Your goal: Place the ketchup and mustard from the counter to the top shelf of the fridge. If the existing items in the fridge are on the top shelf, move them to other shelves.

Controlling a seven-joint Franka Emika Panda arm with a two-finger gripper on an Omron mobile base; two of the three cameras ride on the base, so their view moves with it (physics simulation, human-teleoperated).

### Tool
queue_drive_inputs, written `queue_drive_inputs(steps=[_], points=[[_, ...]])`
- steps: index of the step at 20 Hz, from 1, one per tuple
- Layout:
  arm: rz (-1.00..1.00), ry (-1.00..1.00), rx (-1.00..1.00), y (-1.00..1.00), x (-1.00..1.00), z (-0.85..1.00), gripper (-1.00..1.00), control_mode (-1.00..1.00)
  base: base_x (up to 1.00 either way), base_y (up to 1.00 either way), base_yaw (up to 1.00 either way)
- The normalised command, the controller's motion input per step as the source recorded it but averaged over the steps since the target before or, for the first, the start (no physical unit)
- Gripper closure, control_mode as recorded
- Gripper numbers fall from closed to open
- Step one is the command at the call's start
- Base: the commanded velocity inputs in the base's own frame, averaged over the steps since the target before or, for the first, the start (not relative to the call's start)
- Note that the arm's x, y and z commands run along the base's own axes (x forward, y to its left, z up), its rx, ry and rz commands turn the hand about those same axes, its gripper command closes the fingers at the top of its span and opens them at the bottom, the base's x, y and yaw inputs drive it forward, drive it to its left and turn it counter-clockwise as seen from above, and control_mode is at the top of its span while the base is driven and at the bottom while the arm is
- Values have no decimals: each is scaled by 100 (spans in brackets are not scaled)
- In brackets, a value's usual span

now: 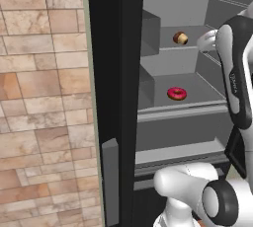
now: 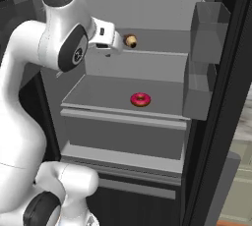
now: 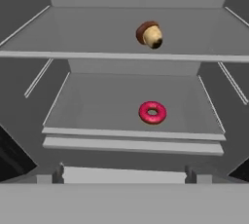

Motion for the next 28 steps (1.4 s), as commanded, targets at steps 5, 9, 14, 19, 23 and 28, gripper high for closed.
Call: queue_drive_inputs(steps=[5,9,14,19,23,28], points=[[-4,0,0,-37,38,0,-100,-100,0,0,0],[0,0,0,-27,39,-8,-100,-100,0,0,0],[0,0,0,-16,50,-11,-100,-100,0,0,0],[0,0,0,0,58,-10,-100,-100,0,0,0],[1,0,0,0,73,-5,-100,-100,0,0,0],[3,4,0,0,76,-7,-100,-100,0,0,0]])
